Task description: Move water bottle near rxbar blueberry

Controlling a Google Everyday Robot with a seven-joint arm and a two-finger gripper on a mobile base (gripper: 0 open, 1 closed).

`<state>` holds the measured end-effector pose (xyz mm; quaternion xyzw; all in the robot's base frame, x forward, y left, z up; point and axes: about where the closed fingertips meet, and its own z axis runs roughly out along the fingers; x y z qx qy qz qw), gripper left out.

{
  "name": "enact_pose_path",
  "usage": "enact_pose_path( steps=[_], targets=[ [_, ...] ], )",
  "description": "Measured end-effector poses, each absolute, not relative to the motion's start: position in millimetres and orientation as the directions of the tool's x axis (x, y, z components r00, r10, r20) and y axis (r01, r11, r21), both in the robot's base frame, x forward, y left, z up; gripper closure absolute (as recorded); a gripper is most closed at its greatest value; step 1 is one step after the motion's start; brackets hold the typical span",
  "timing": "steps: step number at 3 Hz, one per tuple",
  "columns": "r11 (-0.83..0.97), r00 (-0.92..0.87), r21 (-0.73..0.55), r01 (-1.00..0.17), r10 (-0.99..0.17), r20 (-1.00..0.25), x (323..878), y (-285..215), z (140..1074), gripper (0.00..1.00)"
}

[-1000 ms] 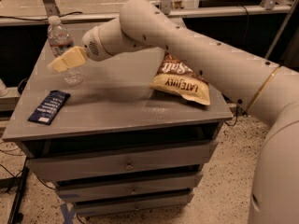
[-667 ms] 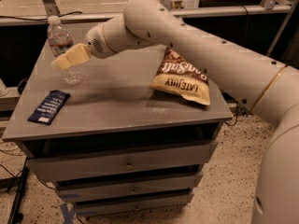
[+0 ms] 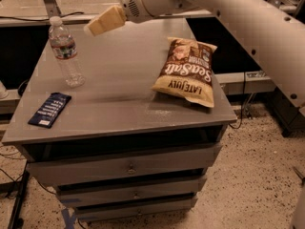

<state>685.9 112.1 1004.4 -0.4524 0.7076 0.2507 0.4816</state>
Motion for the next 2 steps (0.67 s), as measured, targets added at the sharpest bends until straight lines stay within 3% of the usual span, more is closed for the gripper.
enact_pose_path(
  steps=[1,2],
  targets=[
    [0.533,-0.058,-0.174,-0.828,-0.389,-0.919,701.4,64.0,1060.7,0.00],
    [0.533,-0.058,-0.174,-0.828,-0.389,-0.919,701.4,64.1,1060.7,0.00]
  ],
)
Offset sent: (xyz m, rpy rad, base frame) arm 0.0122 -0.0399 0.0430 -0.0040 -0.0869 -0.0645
